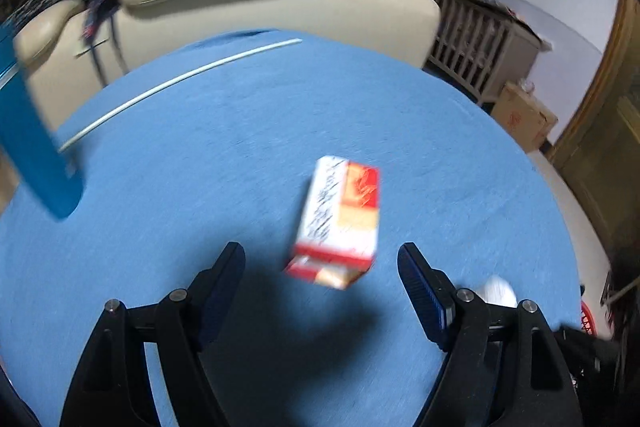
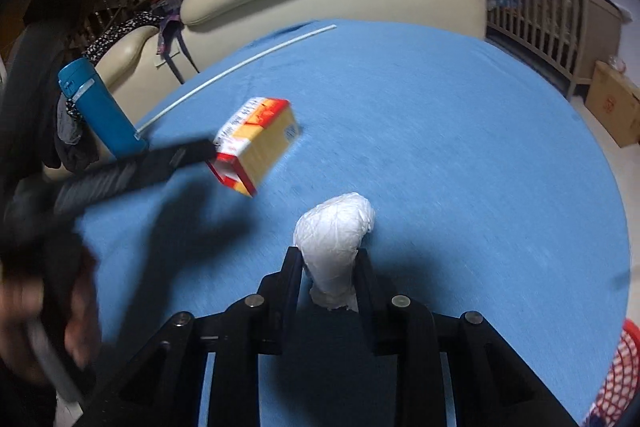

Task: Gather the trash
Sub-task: 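Return both tools to the table and grasp the white tissue with the right gripper, then grasp the red-white medicine box with the left gripper while right holds tissue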

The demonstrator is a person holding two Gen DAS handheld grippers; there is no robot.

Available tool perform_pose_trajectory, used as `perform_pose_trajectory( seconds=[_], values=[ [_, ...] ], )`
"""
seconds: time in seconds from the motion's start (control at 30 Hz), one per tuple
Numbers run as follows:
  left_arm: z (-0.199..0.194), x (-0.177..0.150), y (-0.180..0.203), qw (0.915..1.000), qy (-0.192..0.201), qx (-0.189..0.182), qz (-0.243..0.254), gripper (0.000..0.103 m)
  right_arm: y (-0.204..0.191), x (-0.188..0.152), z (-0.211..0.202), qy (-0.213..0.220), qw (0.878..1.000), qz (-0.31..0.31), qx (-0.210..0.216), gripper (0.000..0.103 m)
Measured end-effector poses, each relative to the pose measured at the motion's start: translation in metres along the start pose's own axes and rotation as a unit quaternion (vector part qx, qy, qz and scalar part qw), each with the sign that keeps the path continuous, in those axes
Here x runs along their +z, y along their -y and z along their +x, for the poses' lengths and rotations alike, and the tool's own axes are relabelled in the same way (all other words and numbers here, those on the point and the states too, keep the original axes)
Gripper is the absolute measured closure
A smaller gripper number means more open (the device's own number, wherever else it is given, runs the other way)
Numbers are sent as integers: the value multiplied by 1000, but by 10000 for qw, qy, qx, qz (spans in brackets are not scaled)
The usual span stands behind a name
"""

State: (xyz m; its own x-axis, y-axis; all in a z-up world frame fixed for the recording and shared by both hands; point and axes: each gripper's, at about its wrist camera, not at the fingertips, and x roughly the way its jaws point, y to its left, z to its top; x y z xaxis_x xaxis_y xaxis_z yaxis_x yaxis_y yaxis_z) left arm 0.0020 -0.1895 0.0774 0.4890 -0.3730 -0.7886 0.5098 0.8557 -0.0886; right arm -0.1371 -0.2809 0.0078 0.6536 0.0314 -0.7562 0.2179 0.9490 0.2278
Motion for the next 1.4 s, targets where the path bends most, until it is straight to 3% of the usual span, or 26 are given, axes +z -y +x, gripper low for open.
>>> perform_pose_trajectory(
  seconds=[0.13,0.17,0.2,0.3,0.43,0.67,0.9,1.4],
  values=[
    [32,9,14,9989,-307,247,248,25,10,-11,-8,-45,10000,8,-86,75],
    [36,8,14,9986,-342,282,278,56,10,-12,-11,-40,10000,4,-86,75],
    [38,6,14,9978,-374,432,334,54,11,-14,-13,-26,9999,-14,-98,75],
    [27,-2,7,9988,-392,234,158,54,7,-16,-21,42,9999,-80,-114,75],
    [-9,-26,-9,9993,-202,301,-66,54,0,-19,-29,105,9999,-92,-84,75],
    [-58,-73,-28,9971,-64,723,-211,54,-24,-36,-43,182,9997,-133,-18,75],
    [-97,-116,-41,9950,19,897,-442,54,-46,-59,-59,217,9994,-270,-65,75],
    [-145,-134,-28,9944,436,849,-448,54,-77,-83,-104,578,9959,-637,-264,75]
  ],
)
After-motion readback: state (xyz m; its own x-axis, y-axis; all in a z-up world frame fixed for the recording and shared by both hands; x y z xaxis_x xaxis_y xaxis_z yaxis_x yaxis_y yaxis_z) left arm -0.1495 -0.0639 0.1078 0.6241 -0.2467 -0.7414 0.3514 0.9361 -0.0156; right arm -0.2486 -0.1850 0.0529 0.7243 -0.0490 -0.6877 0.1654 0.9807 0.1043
